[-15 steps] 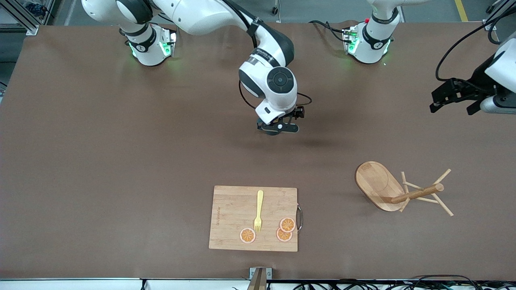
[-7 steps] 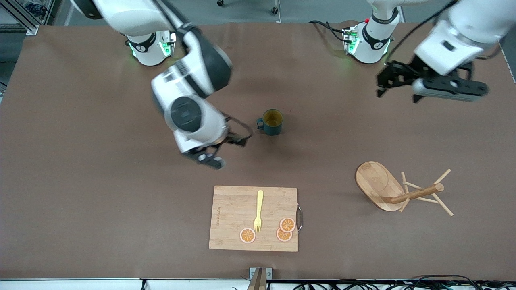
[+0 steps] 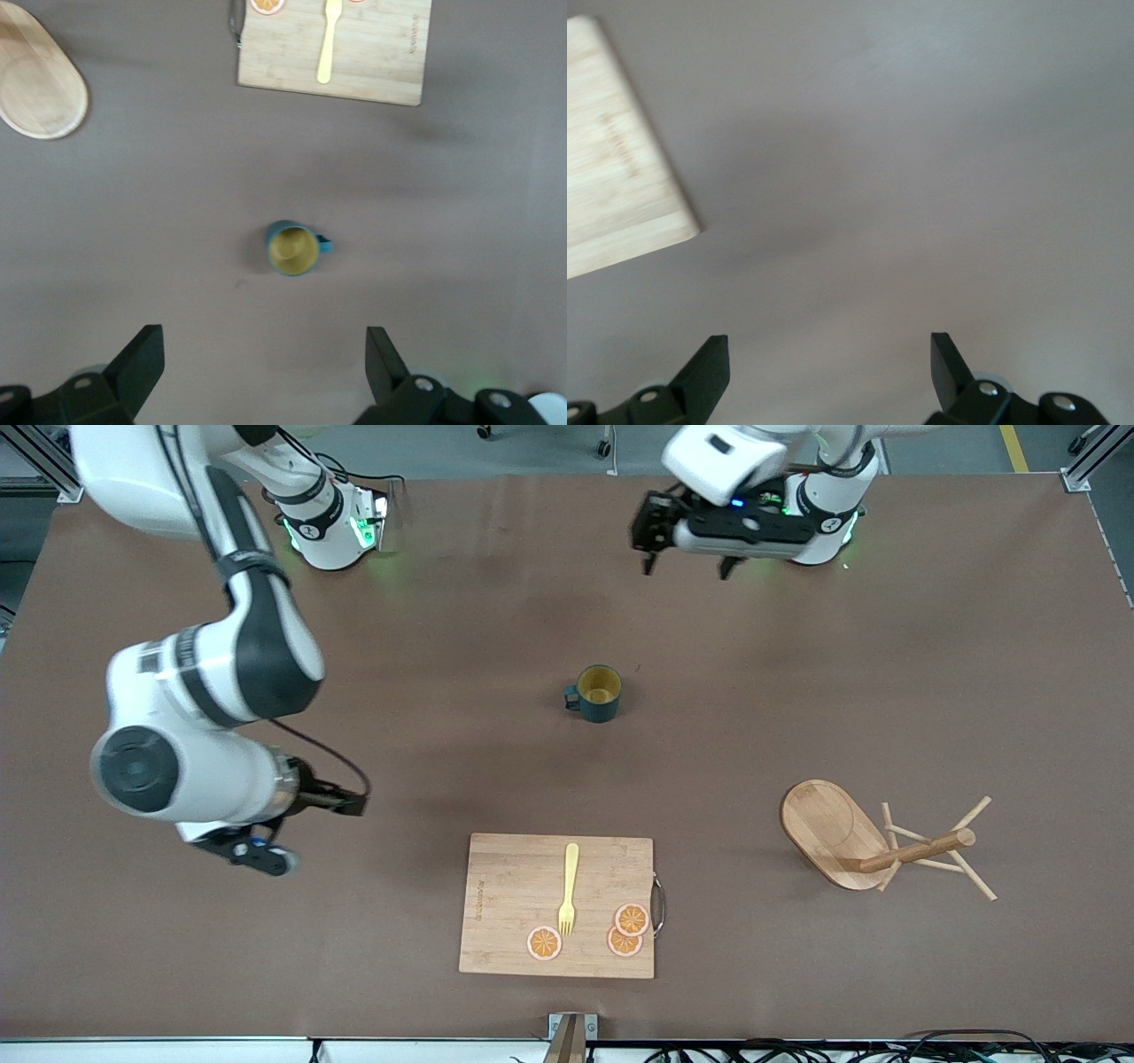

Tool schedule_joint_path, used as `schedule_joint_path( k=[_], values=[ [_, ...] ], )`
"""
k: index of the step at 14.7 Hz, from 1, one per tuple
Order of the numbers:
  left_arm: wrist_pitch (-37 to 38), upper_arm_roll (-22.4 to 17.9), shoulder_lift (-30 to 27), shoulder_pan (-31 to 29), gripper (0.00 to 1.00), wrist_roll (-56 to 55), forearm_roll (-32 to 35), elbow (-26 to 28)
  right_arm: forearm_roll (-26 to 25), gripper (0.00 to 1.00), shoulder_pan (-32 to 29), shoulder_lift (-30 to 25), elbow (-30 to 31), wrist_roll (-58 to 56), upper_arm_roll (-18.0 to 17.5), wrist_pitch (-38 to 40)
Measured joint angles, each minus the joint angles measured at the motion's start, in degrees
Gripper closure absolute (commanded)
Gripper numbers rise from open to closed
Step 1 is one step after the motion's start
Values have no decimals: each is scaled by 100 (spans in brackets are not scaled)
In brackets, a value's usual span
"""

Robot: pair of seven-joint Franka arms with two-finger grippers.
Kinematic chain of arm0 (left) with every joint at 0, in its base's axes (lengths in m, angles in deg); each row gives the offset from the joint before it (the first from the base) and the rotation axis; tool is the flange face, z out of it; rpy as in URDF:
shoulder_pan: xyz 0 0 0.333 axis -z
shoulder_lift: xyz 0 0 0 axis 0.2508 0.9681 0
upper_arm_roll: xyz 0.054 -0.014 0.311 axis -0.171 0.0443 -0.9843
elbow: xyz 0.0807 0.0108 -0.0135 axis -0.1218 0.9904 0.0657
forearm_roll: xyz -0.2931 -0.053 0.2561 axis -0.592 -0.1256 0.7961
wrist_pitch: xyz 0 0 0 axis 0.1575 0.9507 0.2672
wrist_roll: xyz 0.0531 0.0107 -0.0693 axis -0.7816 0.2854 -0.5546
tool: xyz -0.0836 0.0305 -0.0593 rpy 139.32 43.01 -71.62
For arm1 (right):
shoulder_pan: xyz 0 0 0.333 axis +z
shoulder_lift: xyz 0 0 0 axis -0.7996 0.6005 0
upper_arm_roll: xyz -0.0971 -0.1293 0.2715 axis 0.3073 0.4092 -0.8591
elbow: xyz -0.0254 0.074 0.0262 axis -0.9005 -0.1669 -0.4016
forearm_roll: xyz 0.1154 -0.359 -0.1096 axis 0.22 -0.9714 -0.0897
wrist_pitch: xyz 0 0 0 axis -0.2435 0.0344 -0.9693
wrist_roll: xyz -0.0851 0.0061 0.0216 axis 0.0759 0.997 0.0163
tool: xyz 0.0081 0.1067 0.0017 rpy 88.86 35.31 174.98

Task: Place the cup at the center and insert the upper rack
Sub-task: 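Open and retract the right gripper while the left gripper approaches the mug, then lower the open left gripper beside the mug handle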

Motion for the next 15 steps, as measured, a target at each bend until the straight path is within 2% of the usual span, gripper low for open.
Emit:
schedule_joint_path(
  k=[2, 5, 9, 13, 15],
  values=[
    [-327, 278, 295, 370, 0, -911, 490, 20, -6, 0, -462, -158, -8, -638, 8, 19],
    [-663, 318, 859, 1272, 0, -2287, 1439, 38, -5, 0, -987, -575, -31, -1267, 7, 108],
    [-739, 322, 1506, 2207, 0, -3962, 2858, 54, -20, 0, -1274, -1187, 40, -1843, 11, 425],
    [-739, 321, 2201, 3060, 0, -6044, 4396, 172, -329, 0, -1634, -1980, 844, -2449, 11, 132],
    [-730, 316, 2542, 3370, 0, -6761, 5064, 337, -369, 0, -1864, -2345, 1314, -2716, -101, -138]
  ],
)
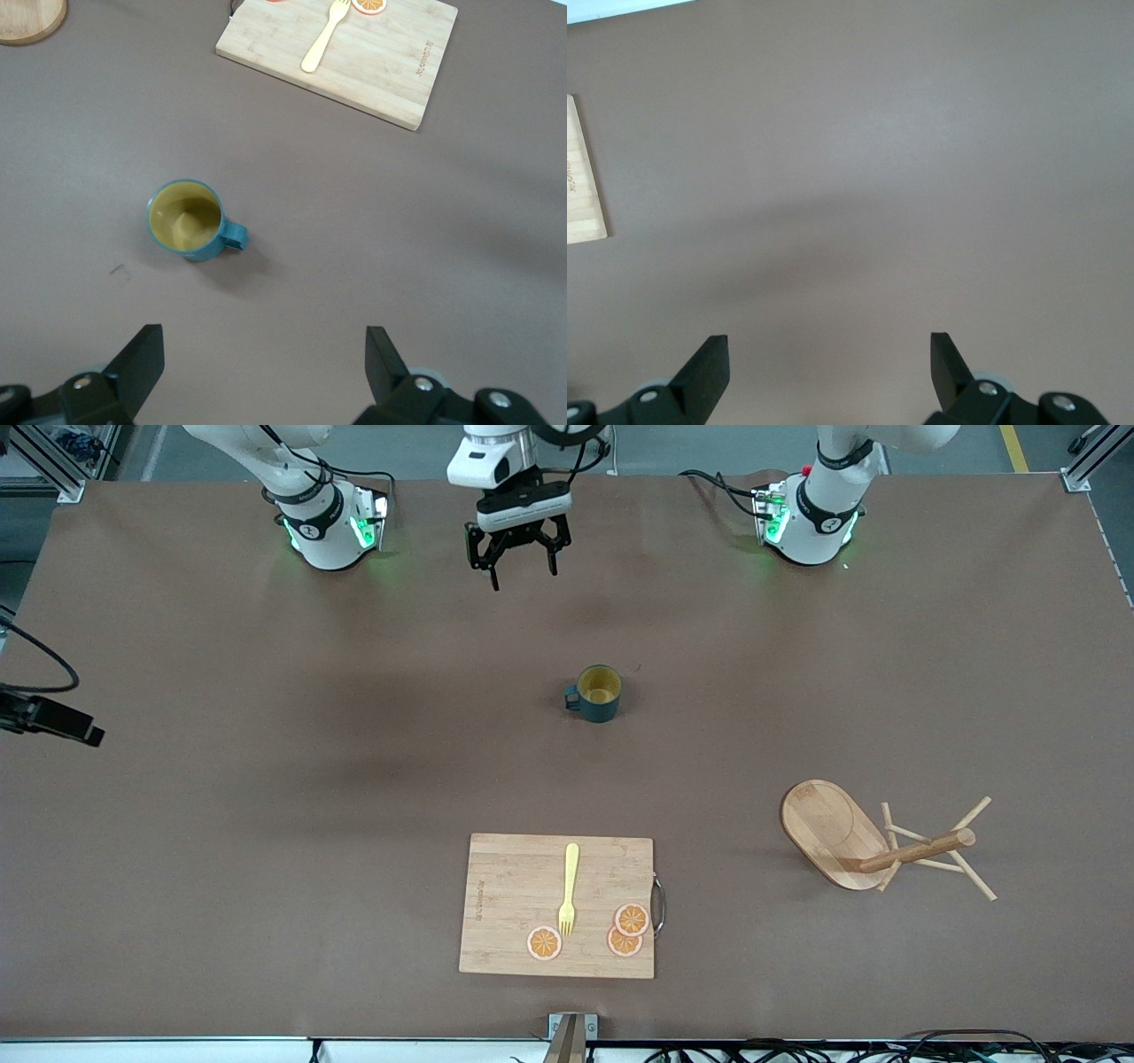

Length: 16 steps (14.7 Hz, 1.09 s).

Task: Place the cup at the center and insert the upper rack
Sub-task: 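Lower the open left gripper beside the mug handle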

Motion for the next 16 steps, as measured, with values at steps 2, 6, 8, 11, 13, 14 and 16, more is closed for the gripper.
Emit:
schedule_joint_path(
  k=[2, 6, 8, 11, 13, 14, 16],
  values=[
    [23, -11, 282, 243, 0, -651, 706, 279, -1, 0, -225, -213, 264, -169, -159, -97],
    [86, -23, 708, 551, 0, -1928, 2067, 996, -5, 0, -257, -305, 387, -266, -209, -141],
    [356, -101, 920, 716, 0, -2117, 2574, 1203, -6, 0, -163, -307, 388, -279, -103, -151],
    [751, -596, 1297, 1263, 0, -2664, 3235, 1266, -6, 2, -63, -338, 388, -289, 26, -149],
    [787, -1053, 1512, 1676, 0, -3054, 3489, 1264, -6, 3, -48, -382, 404, -291, 36, -94],
    [787, -1258, 1584, 1853, 0, -3149, 3534, 1261, -6, 3, -41, -414, 443, -292, 36, -79],
    [787, -1493, 1679, 2065, 0, -3212, 3573, 1233, -6, 4, -27, -504, 566, -294, 36, -79]
  ],
)
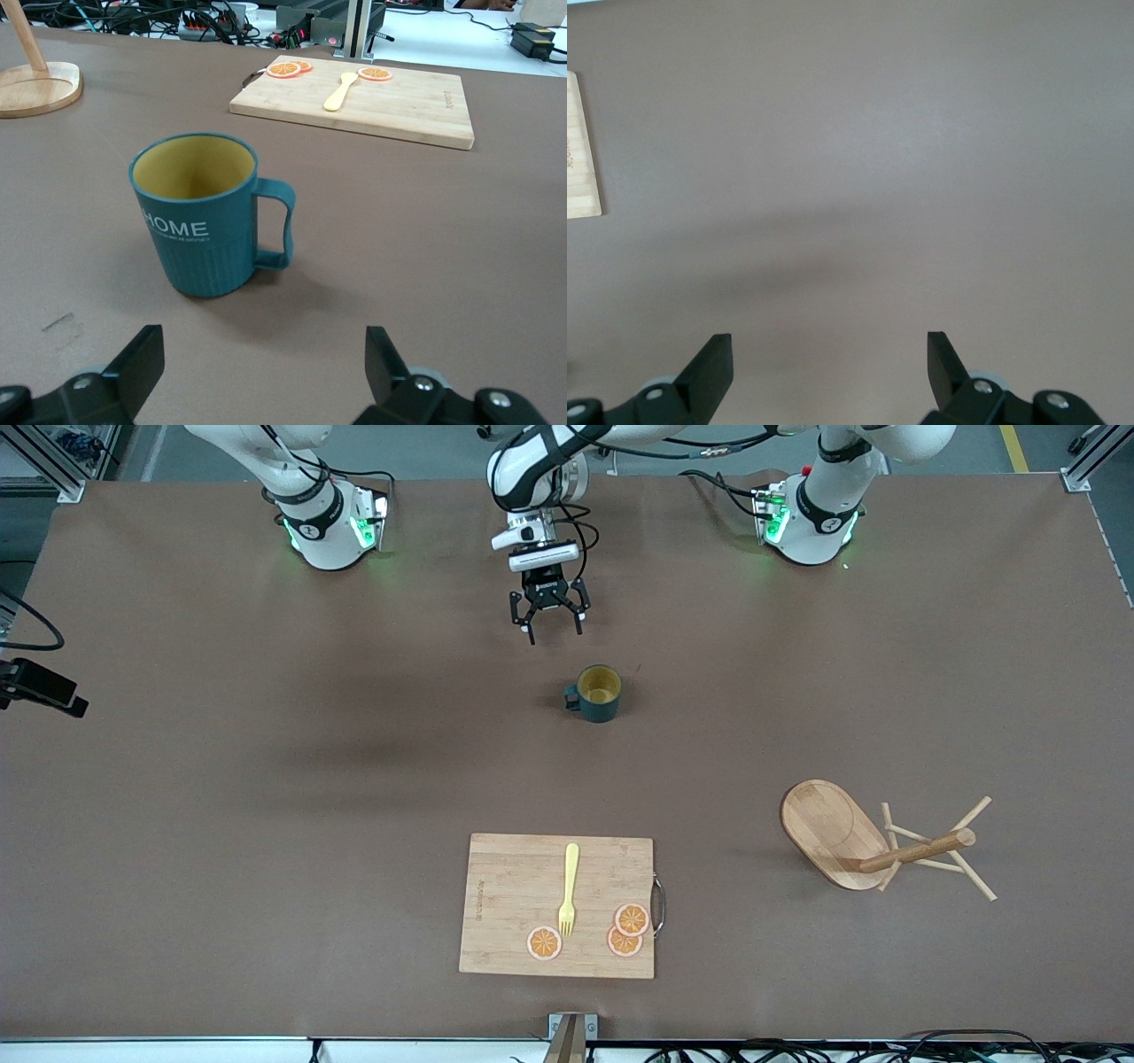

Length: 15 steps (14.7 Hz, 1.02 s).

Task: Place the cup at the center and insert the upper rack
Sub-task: 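Lower the open left gripper beside the mug handle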

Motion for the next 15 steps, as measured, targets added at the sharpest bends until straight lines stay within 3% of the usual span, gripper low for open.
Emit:
schedule_joint_path(
  k=[3, 8, 11, 15],
  values=[
    [2, -131, 167, 83, 3, -17, 438, -39, 0, 4, 16, -194, 280, -6, 0, -84],
    [3, -855, 486, 606, 8, -65, 948, -80, 0, 5, 70, -642, 983, -51, 0, -510],
    [16, -961, 568, 659, 17, -66, 1098, -157, 0, 5, 103, -896, 1391, -68, -1, -783],
    [16, -1018, 588, 661, 19, -27, 1235, -200, 0, 3, 141, -1221, 1889, -125, -1, -1031]
  ],
)
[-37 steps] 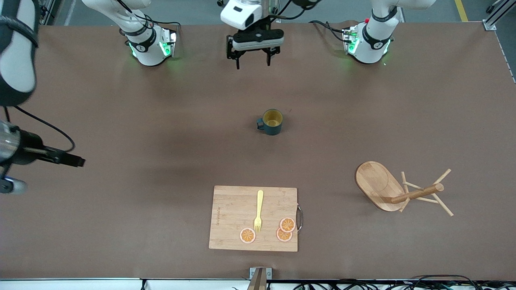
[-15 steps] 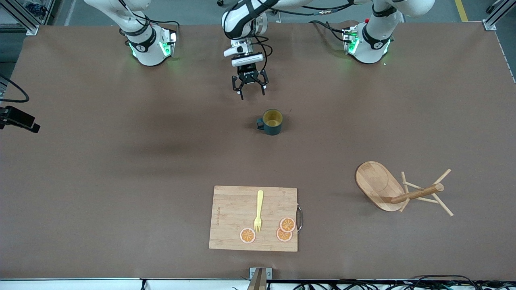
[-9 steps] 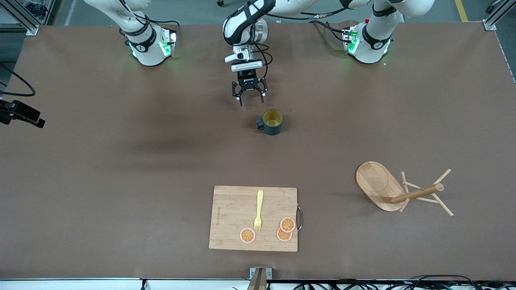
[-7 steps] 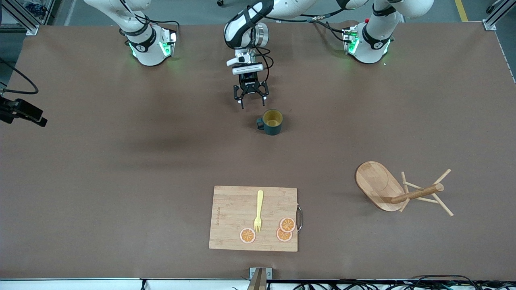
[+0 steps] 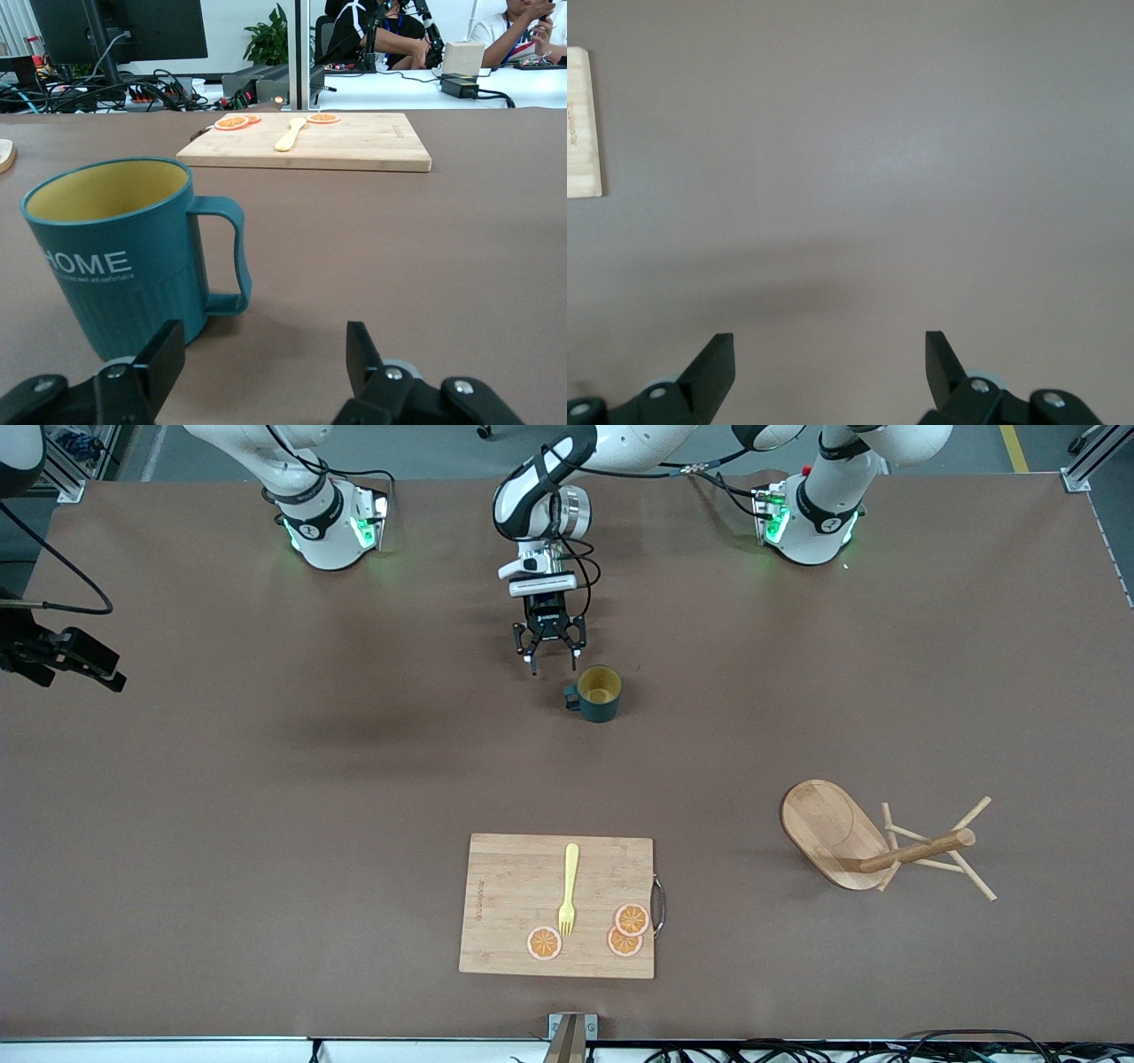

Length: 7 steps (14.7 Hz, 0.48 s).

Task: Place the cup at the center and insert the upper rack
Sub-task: 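Lower the open left gripper beside the mug handle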

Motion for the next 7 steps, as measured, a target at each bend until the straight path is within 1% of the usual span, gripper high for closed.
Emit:
schedule_joint_path(
  k=[2, 3, 7],
  values=[
    [-1, -82, 31, 0, 19, 88, 79, -12, 0, 3, 16, -91, 68, -73, 0, 98],
    [-4, -117, 49, 0, 19, 98, 90, -22, 0, 0, 16, -112, 80, -86, 1, 148],
    [-15, -206, 146, -1, 20, 99, 105, -198, 0, 0, 16, -123, 92, -102, 8, 174]
  ],
)
